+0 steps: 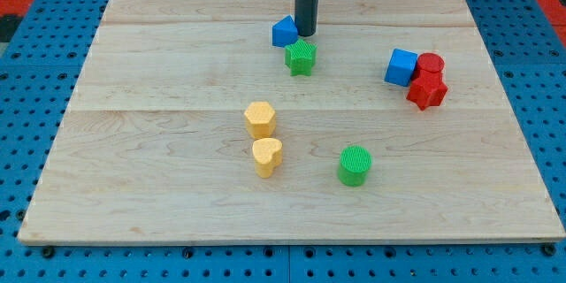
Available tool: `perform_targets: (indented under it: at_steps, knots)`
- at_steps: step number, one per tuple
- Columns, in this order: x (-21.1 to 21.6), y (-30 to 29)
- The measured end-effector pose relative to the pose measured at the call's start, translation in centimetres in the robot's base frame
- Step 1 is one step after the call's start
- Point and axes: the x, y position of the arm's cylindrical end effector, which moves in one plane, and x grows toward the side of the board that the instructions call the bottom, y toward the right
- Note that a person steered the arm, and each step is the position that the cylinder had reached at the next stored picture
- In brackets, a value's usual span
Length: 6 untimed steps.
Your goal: Move the green star to the top of the hexagon
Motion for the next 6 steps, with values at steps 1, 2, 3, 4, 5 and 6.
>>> perform_targets:
  at_steps: [1, 2, 3, 4, 5, 6]
  knots:
    - [1.5, 3.1]
    - [4.8, 2.7]
    - [5.2, -1.4]
    - [6.3, -4.4]
    - [6.3, -2.3]
    - [5.6, 2.7]
